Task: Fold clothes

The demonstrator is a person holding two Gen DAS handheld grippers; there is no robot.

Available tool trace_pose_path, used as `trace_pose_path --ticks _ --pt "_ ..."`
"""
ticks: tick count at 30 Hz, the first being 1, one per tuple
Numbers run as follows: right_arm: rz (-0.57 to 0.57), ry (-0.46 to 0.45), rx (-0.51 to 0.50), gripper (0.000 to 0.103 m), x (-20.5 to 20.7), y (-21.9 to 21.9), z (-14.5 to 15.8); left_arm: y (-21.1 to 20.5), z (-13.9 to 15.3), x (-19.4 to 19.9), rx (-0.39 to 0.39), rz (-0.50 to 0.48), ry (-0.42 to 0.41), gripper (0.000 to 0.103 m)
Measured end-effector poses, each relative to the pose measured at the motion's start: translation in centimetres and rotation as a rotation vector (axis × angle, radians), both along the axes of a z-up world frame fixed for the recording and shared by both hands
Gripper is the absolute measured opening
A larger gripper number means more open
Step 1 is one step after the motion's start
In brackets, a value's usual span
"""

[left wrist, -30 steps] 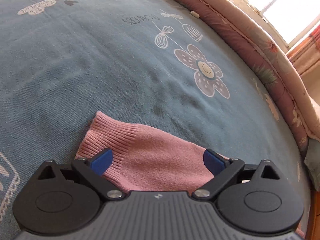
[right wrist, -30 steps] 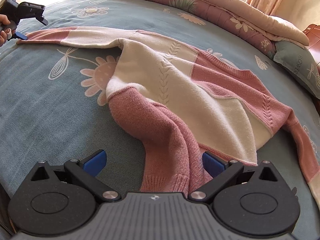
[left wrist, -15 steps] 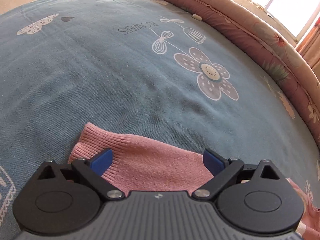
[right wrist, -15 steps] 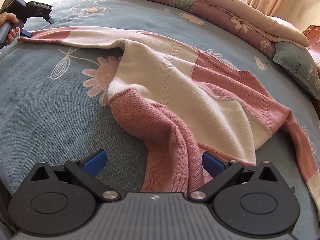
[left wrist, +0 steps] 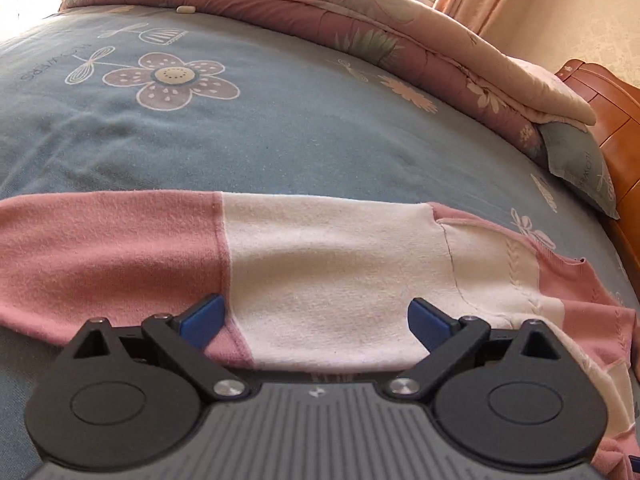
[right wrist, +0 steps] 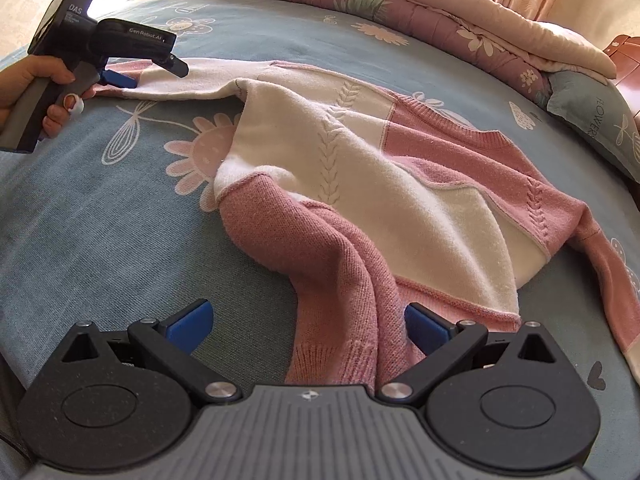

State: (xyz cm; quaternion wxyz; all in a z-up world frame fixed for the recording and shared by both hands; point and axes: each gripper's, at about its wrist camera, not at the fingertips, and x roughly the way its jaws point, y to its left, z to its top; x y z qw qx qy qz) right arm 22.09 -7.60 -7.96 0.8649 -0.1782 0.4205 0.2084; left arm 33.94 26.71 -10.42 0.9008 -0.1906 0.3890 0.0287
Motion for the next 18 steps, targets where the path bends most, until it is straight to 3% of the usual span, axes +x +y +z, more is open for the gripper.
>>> trace_pose_path --ticks 3,5,9,12,15,18 --pt "-0.01 0.014 0.014 0.103 0.3 -0.6 -0.3 -1.1 0.7 -1.3 0.07 -0.094 0.05 0.099" --pt "-0.009 0.011 0.02 0.103 0.3 -0.6 -0.3 -0.2 1.7 -1.0 0.0 -0.076 0.062 0.099" --pt "0.001 0.004 0.038 0.103 0.1 -0.4 0.2 2.5 3.4 1.3 -0.167 -0.019 -0.049 0.1" --pt "0.006 -0.009 0.03 0.103 -0.1 -0.3 0.6 3.9 1.9 3.8 -0.256 0.021 -0.023 0.1" --pt "-0.001 -0.016 0.038 0.103 -0.2 -0.7 0.9 5.1 -0.1 3.9 -0.264 0.079 0.026 0.099" --pt "-0.016 -0.023 0.047 0.103 -0.2 -1.5 1.2 6.6 0.2 2.1 -0.216 0.127 0.019 0.099"
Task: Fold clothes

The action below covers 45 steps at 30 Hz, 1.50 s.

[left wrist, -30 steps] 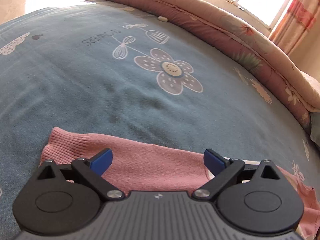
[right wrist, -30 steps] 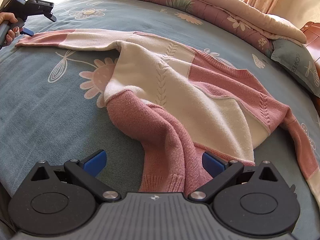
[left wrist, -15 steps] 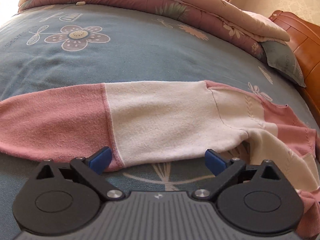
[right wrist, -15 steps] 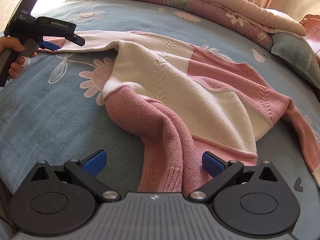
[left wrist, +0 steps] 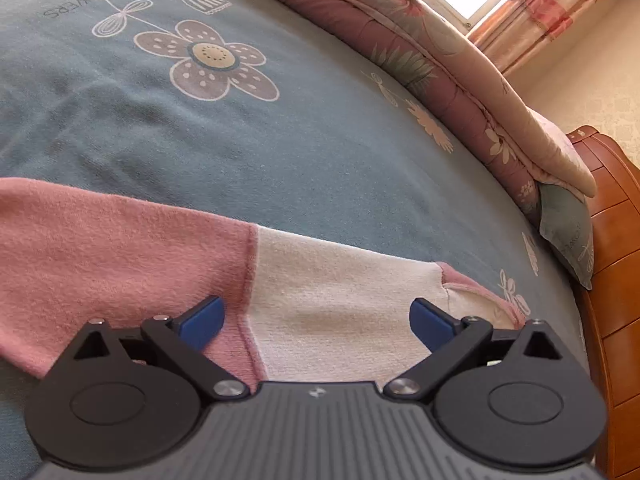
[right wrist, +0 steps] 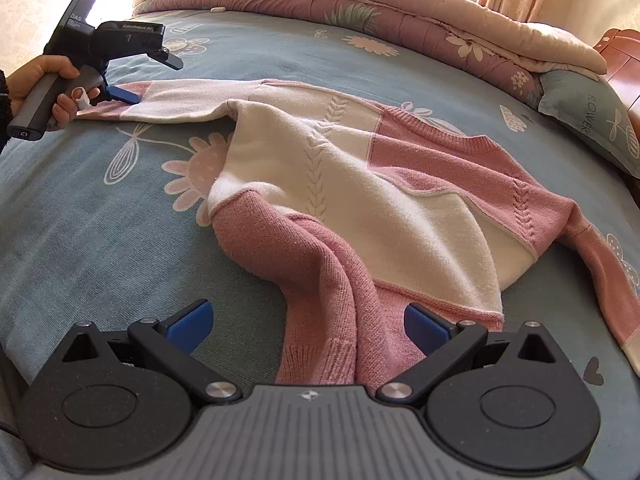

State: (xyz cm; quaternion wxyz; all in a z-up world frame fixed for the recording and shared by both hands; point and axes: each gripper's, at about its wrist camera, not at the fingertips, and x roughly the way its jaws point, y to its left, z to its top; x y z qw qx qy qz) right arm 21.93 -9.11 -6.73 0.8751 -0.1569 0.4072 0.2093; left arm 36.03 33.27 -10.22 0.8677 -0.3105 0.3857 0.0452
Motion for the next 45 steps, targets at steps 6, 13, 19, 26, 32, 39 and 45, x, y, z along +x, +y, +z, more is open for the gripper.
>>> trace_pose_path --ticks 6,13,19,26,32,39,45 --pt "-0.04 -0.007 0.047 0.103 -0.2 -2.0 0.6 1.1 1.9 -1.7 0.124 0.08 0.115 0.099" --pt "-0.102 -0.055 0.096 0.103 -1.5 -5.7 2.7 -8.5 5.7 -2.4 0.134 -0.169 0.032 0.099" --pt "-0.202 -0.035 0.065 0.103 -2.5 -10.5 1.6 -21.0 6.8 -4.1 0.125 -0.463 -0.052 0.099" --pt "-0.305 0.106 0.124 0.103 -3.1 -15.4 -3.0 -31.5 5.7 -7.1 0.097 -0.655 -0.109 0.1" --pt "-0.313 0.134 0.149 0.103 -3.4 -16.1 -5.6 -35.1 3.9 -7.9 0.049 -0.708 -0.108 0.101" --pt "-0.308 0.085 0.177 0.103 -4.1 -16.5 -6.0 -33.8 0.6 -8.4 0.055 -0.597 0.015 0.101" --pt "-0.301 0.031 0.149 0.103 -4.8 -16.1 -6.5 -31.4 0.5 -10.6 0.003 -0.581 -0.043 0.102"
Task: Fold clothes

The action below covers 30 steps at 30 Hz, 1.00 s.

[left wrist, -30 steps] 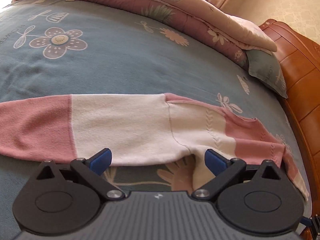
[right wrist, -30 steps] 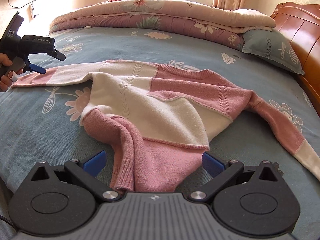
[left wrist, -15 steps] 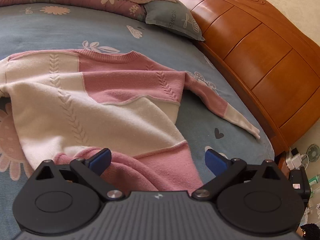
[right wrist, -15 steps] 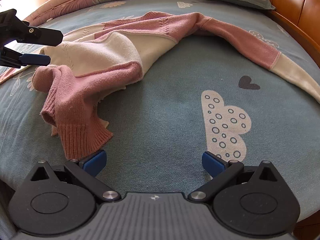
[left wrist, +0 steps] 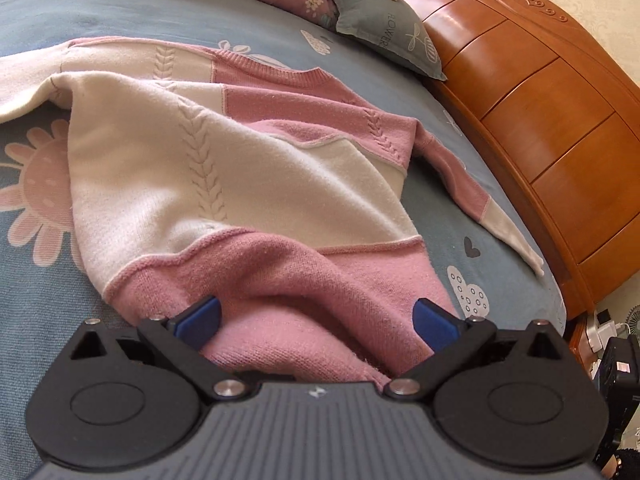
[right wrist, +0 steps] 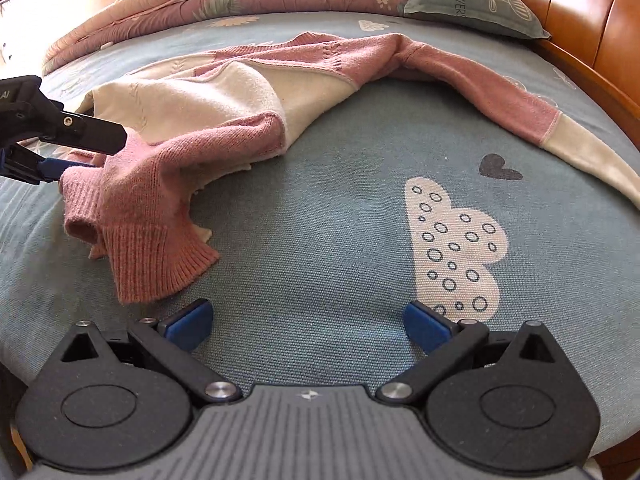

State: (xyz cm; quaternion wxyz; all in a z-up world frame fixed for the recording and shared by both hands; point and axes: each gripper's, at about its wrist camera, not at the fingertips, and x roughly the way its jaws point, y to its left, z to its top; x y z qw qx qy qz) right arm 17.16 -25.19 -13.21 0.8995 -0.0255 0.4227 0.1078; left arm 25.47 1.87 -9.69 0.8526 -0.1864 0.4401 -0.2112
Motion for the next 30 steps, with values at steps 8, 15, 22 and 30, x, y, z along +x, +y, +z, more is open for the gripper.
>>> trace_pose_path --ticks 8,15,22,30 --pt "-0.004 -0.019 0.008 0.103 -0.2 -0.1 -0.1 0.7 -0.3 -0.9 -0.049 0.01 0.005 0.103" --pt "0.004 -0.033 0.007 0.103 -0.5 -0.1 -0.2 2.7 0.1 -2.3 -0.185 0.077 0.039 0.102" --pt "0.001 -0.045 0.007 0.103 -0.7 -0.1 -0.3 5.5 -2.0 -2.8 -0.298 0.181 0.114 0.102" --pt "0.005 -0.058 0.009 0.103 -0.7 -0.1 -0.4 7.0 -4.3 0.3 -0.501 0.244 0.123 0.102"
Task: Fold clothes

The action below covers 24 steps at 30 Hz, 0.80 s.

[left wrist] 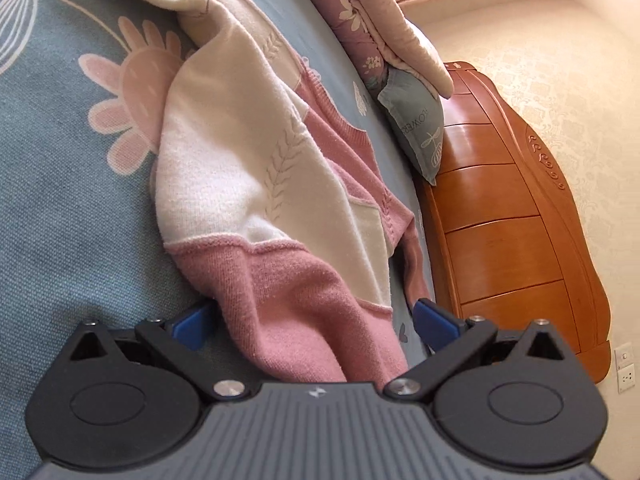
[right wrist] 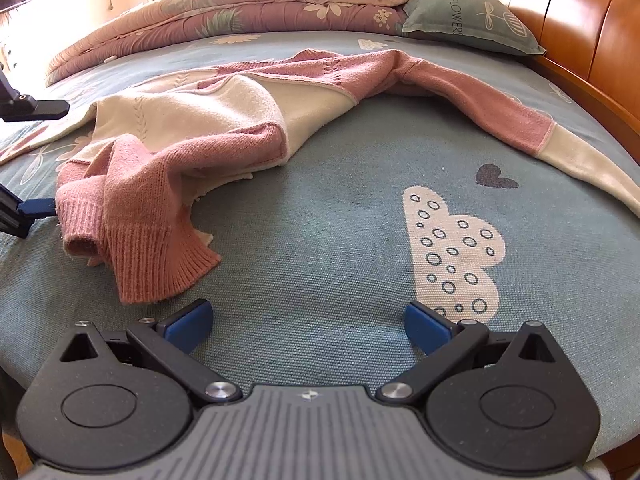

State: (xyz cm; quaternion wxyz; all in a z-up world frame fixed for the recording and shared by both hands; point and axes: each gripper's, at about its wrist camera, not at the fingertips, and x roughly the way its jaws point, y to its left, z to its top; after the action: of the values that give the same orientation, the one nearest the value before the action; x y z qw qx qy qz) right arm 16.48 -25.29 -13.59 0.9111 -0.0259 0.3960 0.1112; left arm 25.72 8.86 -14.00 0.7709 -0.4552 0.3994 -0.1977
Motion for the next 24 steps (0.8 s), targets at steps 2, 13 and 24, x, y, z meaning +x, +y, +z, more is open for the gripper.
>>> trace_pose_path --ticks 2,13,24 --pt "-0.001 -0.002 -0.001 0.103 0.0 0.0 0.0 -0.2 -0.2 1.3 -0.02 0.004 -0.003 0.102" --pt "-0.007 -0.002 -0.003 0.103 0.1 0.2 0.1 -1.8 -1.2 0.5 -0.164 -0.071 -0.052 0.102" --pt "-0.009 -0.005 -0.001 0.103 -0.1 0.1 0.1 -1.8 -1.9 1.8 -0.192 -0.028 -0.044 0.094"
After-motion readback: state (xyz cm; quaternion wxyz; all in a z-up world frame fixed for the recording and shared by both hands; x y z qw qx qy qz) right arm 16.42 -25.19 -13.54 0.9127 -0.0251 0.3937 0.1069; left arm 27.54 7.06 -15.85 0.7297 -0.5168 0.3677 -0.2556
